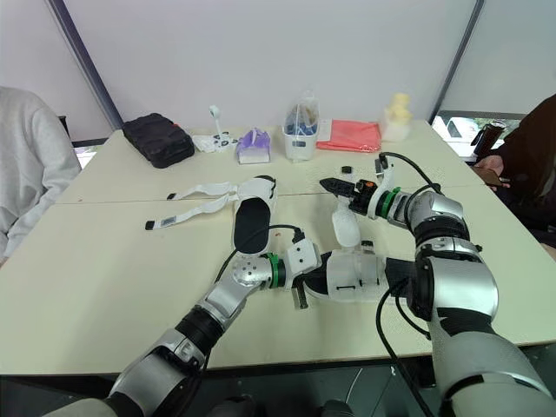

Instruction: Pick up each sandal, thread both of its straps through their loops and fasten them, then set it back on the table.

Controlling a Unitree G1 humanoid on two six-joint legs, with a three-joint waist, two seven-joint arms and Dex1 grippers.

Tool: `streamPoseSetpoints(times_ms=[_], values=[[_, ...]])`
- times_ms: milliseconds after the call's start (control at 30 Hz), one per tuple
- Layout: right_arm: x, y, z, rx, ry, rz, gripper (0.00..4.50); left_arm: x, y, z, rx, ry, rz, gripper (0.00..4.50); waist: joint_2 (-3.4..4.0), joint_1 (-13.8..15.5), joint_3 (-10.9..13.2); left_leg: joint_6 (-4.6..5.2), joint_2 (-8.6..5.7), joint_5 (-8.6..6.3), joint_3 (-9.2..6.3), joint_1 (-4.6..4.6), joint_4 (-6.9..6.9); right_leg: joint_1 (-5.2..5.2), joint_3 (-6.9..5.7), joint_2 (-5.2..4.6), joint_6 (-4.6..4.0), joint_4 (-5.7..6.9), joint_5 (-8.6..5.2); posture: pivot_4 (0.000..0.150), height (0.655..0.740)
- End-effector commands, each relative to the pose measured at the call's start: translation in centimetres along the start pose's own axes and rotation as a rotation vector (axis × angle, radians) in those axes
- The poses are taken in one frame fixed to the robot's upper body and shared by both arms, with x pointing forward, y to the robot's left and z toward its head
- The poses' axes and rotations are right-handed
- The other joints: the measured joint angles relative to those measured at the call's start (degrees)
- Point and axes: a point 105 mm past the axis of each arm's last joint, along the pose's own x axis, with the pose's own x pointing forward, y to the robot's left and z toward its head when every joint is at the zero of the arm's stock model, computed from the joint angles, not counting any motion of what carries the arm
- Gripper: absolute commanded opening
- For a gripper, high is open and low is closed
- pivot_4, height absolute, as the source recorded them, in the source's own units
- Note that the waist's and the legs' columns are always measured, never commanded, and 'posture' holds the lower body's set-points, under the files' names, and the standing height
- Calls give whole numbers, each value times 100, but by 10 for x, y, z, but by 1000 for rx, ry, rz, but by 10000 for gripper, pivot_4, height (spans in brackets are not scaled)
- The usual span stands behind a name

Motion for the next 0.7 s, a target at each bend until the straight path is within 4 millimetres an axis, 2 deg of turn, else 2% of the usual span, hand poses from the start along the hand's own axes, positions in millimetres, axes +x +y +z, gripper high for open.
streamPoseSetpoints(times_ms=[33, 200, 367, 500, 567, 667, 700], values=[[-2, 5, 21, -52, -75, -12, 25822, -8, -12, -48, -93, 178, -6, 0, 1, -3, 0, 0, 0, 0, 0, 0, 0, 0, 0, 0, 0, 0, 0, 1500, 7400], [-3, 5, 21, -108, -52, -13, 779, -8, -12, -48, -96, 179, -6, 0, 1, -12, 0, 0, 0, 0, 1, 0, -2, -1, 1, 0, 0, 0, 0, 1500, 7400], [-7, 16, 31, -308, -26, 31, 255, -8, -12, -47, -94, 179, -8, 0, 2, -13, 1, 0, 0, 0, 2, 0, -2, -1, 0, 1, 0, 0, 0, 1500, 7400], [-16, 33, 44, -760, -84, 82, 255, -8, -11, -48, -98, 181, -6, 0, 2, -10, 1, 0, 0, 0, 2, 0, -1, -2, -1, 2, 1, 1, 0, 1500, 7400], [-23, 42, 45, -942, -105, 111, 255, -8, -11, -48, -100, 182, -7, 0, 4, -17, 2, 0, 0, 1, 2, 0, -1, 0, -2, 4, 8, 0, 3, 1500, 7400], [-29, 51, 43, -1119, -118, 138, 255, -9, -11, -48, -101, 182, -10, 0, 6, -52, 3, -3, -1, 4, 6, 0, 2, 0, 1, 4, 15, 1, 7, 1500, 7400], [-33, 59, 41, -1235, -130, 165, 255, -8, -12, -48, -100, 182, -13, 0, 6, -64, 3, -4, -1, 4, 6, 0, 4, 0, 1, 4, 15, 2, 7, 1500, 7400]])
